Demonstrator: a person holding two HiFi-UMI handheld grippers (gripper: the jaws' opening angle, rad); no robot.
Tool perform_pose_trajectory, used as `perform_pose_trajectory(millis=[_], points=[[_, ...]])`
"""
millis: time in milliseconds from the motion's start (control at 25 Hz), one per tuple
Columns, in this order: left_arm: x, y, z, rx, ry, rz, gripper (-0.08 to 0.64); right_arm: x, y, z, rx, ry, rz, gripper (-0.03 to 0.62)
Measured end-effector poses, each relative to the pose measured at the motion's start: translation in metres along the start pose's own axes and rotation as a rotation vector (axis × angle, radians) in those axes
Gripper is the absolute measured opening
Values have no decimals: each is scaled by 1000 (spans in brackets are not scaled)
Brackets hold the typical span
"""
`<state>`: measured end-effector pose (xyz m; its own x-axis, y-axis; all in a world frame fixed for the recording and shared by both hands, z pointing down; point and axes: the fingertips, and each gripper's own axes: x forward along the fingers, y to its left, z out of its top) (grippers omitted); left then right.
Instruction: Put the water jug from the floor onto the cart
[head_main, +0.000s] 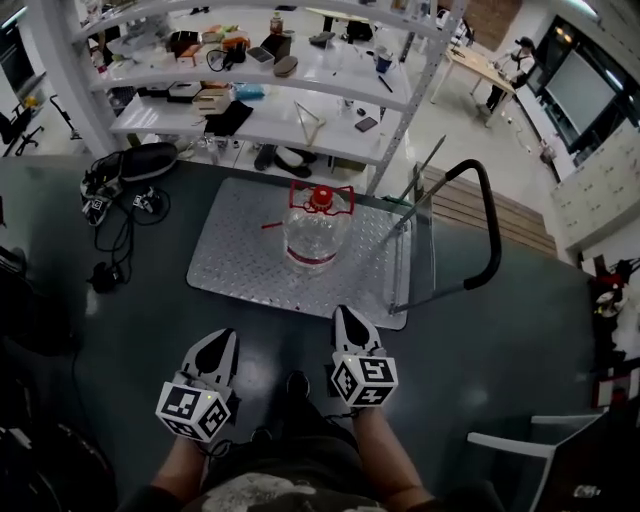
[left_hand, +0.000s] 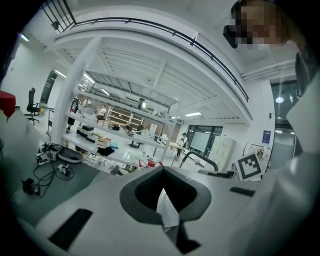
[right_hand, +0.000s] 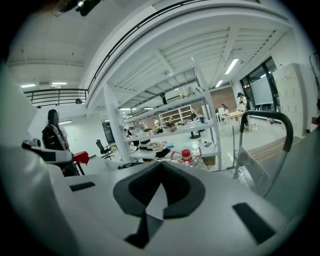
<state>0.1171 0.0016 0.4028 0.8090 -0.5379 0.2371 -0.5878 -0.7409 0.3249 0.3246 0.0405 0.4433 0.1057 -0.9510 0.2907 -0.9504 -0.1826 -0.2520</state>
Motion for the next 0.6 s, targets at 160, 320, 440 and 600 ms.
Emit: perform_pose_trajectory(millis=[160,320,440,600], points=[[-51,9,-12,-14,-16,19,8,-23,45,-18,-48,14,47,-8],[-93,11,-12,-13,-34,14,8,-52,80,-20,-61,-8,48,-8],[-123,7,-15,-13,-45,0,8,-80,99,-24,-78,-21,43,-8],[-149,-4,-18,-4,-52,-37,9,-115,112,-25,-80,-45,15,-8]])
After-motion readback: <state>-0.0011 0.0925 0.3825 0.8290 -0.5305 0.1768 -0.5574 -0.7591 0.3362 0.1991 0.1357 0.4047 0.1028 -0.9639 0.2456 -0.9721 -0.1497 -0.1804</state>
